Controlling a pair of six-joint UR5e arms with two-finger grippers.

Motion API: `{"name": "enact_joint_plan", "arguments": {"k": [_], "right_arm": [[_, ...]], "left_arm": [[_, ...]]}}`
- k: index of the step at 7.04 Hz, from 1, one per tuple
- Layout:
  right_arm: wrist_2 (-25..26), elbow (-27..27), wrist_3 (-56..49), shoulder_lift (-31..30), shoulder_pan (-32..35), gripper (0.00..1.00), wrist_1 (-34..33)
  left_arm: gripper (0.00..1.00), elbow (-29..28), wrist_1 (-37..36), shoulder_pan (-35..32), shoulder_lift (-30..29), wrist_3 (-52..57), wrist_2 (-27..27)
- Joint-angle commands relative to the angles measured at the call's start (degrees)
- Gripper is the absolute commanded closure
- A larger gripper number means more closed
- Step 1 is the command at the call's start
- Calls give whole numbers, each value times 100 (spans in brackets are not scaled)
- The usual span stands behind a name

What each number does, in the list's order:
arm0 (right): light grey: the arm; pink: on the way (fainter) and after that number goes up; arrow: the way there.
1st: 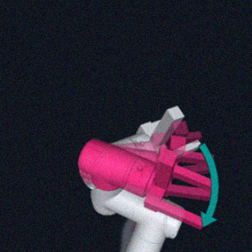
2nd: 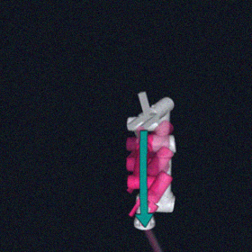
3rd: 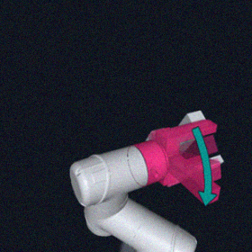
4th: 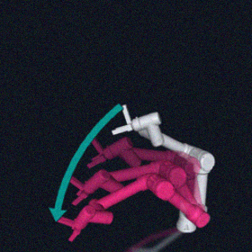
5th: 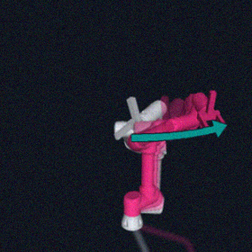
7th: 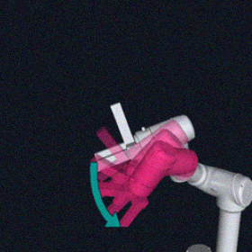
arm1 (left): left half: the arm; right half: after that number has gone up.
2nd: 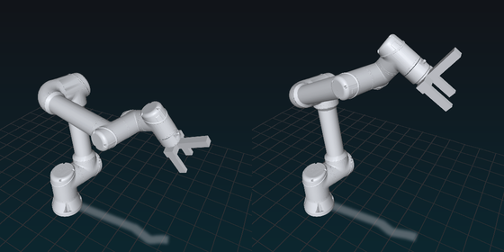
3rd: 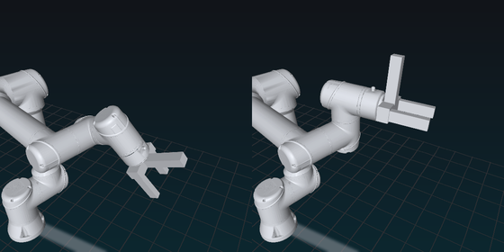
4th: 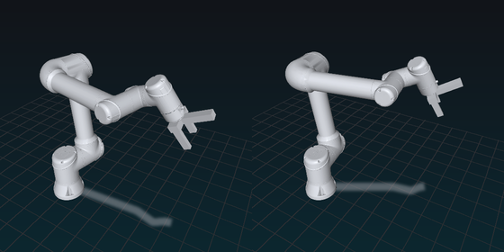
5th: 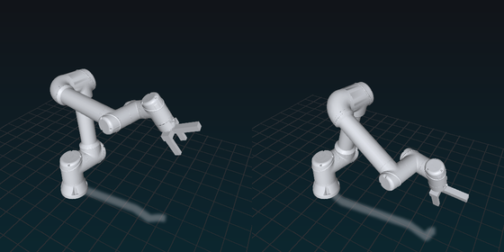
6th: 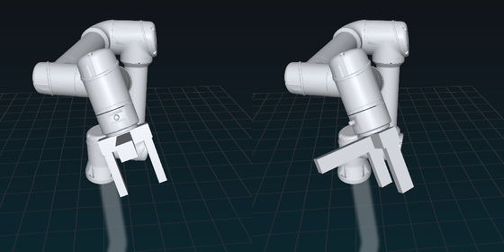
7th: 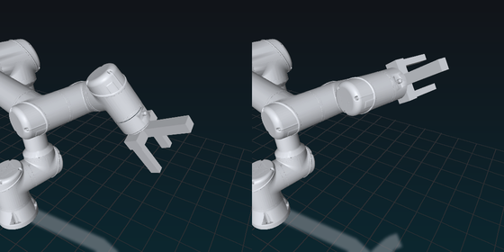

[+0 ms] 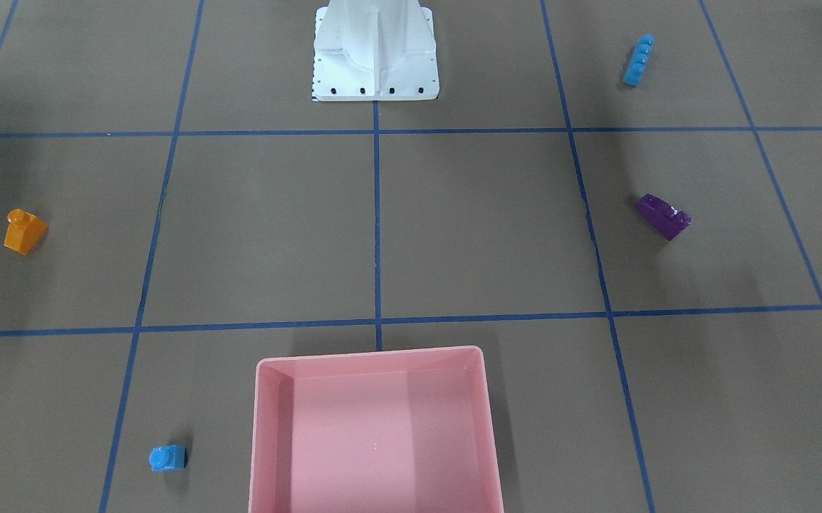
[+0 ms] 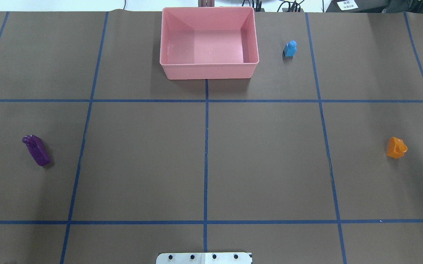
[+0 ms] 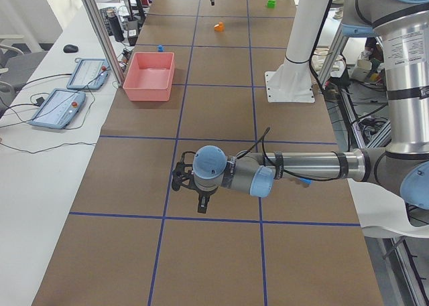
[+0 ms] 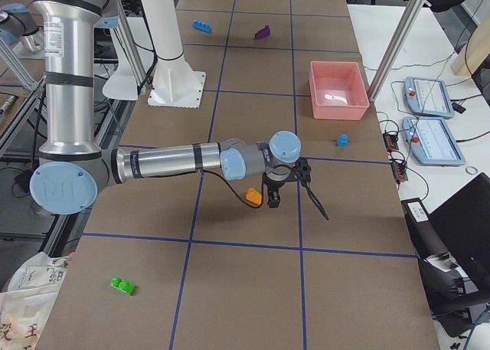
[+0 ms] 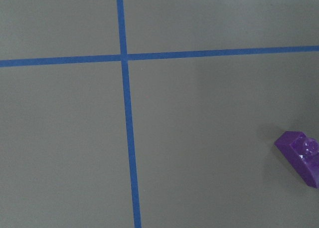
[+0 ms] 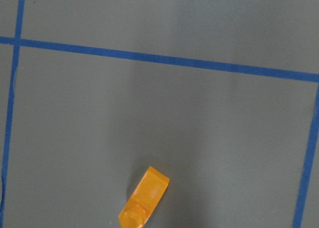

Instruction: Put all blocks into box

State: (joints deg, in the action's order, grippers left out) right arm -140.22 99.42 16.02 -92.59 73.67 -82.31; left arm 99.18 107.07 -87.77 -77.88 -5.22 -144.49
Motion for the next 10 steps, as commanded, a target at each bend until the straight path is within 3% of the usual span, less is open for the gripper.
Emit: {"name": "enact_joint_plan", "arguments": {"k": [1, 2, 4, 6, 8, 9, 10], "right_arm": [[729, -11, 2393, 56, -1156, 0, 609], [1116, -2, 2832, 48, -1362, 0, 732], [1129, -142, 2924, -154, -1417, 0, 751], [1111, -554, 3231, 168, -1469, 0, 742], [1094, -591, 3645, 233, -1627, 0, 751], [1102, -617, 3663, 224, -1776, 9, 751], [1094, -600, 3924, 232, -1803, 62, 760]], "left_arm": [[0, -39, 95, 6, 1, -32, -9], [0, -39, 104, 6, 1, -32, -9], [0, -39, 121, 6, 1, -32, -9], [0, -30, 182, 6, 1, -32, -9], [0, -30, 262, 6, 10, -41, -9], [0, -30, 253, 6, 10, -41, -9], [0, -39, 219, 154, -51, -58, -9]]}}
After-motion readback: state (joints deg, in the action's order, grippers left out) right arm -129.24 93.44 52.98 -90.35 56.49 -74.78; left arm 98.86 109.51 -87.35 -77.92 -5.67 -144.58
